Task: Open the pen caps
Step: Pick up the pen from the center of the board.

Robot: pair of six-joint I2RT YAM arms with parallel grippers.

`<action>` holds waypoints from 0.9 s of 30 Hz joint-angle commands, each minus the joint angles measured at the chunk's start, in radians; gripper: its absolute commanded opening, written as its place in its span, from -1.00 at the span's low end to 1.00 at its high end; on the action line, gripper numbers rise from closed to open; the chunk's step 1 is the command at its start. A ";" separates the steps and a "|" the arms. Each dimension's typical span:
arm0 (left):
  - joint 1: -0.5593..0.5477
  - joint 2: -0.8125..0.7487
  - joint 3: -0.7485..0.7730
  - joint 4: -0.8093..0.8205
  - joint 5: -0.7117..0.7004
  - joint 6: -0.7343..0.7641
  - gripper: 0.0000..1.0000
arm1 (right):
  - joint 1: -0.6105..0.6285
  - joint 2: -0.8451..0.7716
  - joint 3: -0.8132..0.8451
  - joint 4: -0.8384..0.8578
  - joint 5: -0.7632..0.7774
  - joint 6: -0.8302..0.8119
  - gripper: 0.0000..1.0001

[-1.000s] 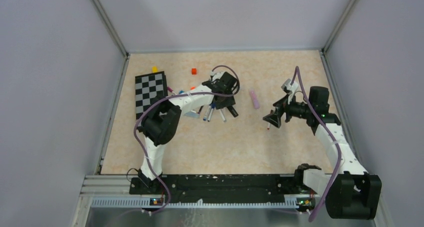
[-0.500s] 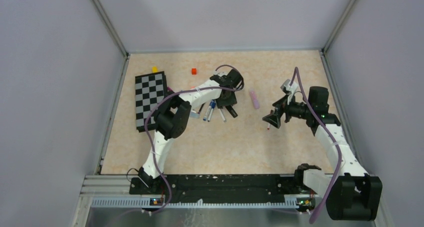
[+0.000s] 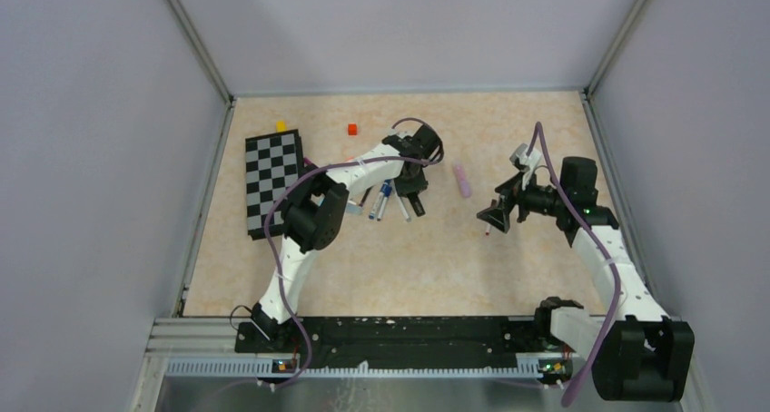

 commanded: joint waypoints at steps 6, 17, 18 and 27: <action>-0.003 0.016 0.024 0.024 0.046 0.015 -0.17 | 0.032 -0.020 0.009 0.026 -0.012 -0.013 0.91; -0.004 0.015 0.007 0.041 0.085 0.032 -0.54 | 0.075 0.007 -0.003 0.048 -0.044 0.014 0.91; -0.003 0.007 0.005 0.048 0.083 0.035 -0.59 | 0.081 0.010 -0.003 0.051 -0.049 0.017 0.91; -0.002 -0.190 -0.208 0.319 0.123 0.064 -0.76 | 0.129 0.070 -0.026 0.133 -0.089 0.122 0.91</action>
